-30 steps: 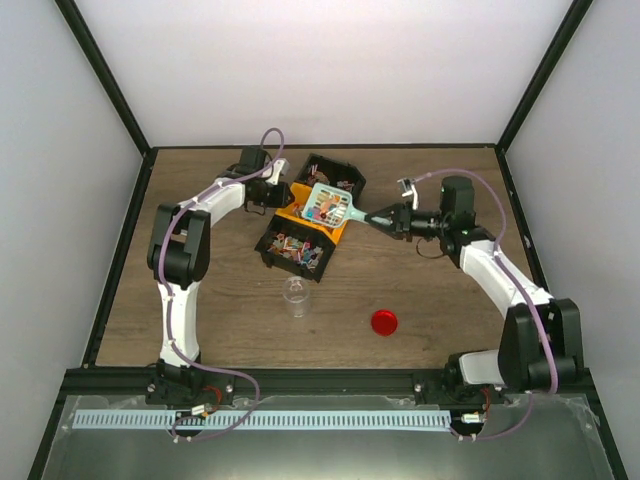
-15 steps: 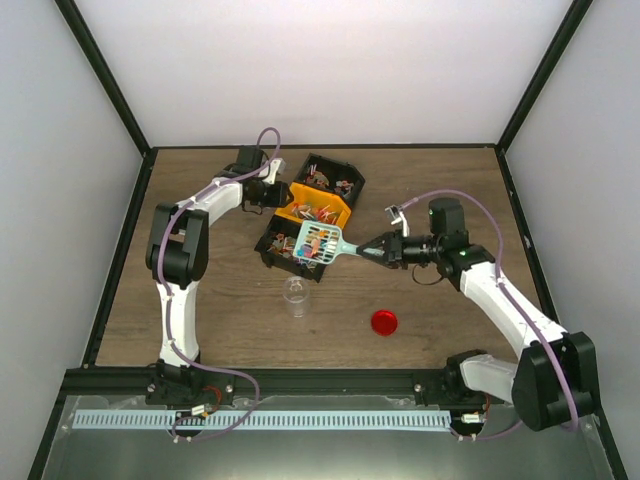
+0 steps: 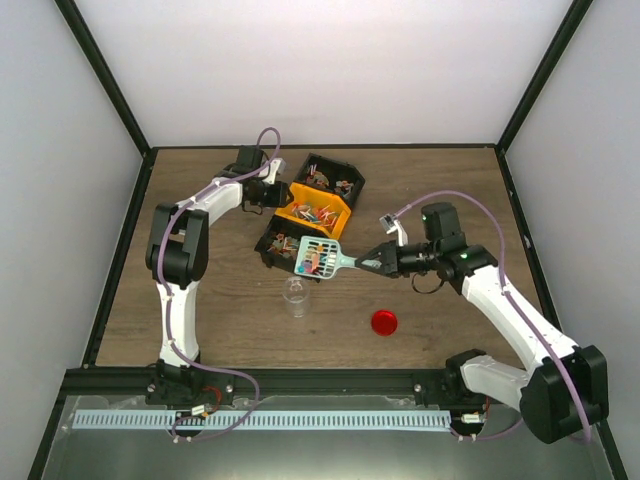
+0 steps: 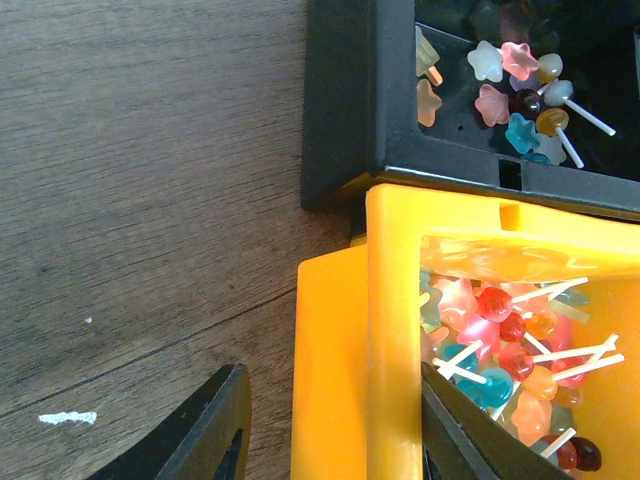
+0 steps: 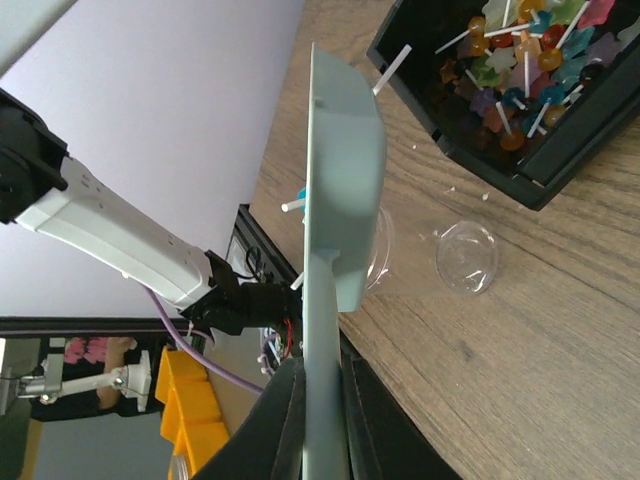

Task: Pack the candies
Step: Place the fake candies in the packing bottle.

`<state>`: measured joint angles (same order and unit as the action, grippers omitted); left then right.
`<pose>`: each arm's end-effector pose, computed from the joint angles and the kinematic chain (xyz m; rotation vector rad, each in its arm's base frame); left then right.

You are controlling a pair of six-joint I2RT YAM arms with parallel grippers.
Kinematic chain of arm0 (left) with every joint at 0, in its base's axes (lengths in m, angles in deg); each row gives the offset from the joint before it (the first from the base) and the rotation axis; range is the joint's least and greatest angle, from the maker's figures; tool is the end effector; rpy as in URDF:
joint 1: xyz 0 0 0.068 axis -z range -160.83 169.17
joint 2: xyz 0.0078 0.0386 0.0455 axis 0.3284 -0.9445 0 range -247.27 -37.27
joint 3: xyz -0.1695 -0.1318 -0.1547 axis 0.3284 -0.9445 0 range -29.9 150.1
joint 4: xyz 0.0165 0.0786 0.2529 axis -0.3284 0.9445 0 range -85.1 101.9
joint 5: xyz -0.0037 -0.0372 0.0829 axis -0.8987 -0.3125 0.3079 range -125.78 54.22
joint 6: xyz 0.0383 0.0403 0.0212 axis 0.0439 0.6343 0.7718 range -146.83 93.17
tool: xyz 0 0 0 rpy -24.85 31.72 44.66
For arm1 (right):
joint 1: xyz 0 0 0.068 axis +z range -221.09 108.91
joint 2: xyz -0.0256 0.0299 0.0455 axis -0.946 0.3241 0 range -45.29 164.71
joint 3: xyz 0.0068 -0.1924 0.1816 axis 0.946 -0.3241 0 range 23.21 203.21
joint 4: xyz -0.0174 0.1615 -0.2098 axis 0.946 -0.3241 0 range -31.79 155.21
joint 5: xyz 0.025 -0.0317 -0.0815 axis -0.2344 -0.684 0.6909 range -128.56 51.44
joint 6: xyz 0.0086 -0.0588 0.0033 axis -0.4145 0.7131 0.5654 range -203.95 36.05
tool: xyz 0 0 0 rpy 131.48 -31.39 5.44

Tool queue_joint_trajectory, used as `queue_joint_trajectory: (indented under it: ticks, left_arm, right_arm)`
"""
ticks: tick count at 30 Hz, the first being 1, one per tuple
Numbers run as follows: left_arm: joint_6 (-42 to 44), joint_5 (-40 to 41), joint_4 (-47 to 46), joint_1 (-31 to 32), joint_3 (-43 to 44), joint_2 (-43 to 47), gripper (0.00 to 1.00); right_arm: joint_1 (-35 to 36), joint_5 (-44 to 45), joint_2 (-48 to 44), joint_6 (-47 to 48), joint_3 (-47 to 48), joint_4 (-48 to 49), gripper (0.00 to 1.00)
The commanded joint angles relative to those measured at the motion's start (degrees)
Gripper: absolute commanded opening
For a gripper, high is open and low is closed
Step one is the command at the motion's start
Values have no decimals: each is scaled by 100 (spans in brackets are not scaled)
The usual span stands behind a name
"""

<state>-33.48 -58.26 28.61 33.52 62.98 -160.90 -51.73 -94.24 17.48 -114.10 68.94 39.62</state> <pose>0.4539 -0.1334 0.1573 0.3303 2.5129 -0.6420 0.2064 0.1107 0.2583 -0.3192 2.3751 1.5488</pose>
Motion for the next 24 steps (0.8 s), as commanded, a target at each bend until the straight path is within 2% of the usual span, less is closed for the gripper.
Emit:
queue_joint_trajectory:
  ticks: [1,11,17,24]
  left_arm:
    - [63,144,3,-29,-57,187,43]
    - [81,183,-41,-29,-192,256,43]
    - [77,189,-50,-20,-198,267,43]
    - [81,219,-100,-20,-288,338,43]
  right_arm:
    - [321,494,-72,385,483,-602,1]
    - [628,1215,-154,959,954,-1325,1]
    - [1050,1540,-60,974,1160,-1508,1]
    - [1117,1828,5,1133,1507,-1913,1]
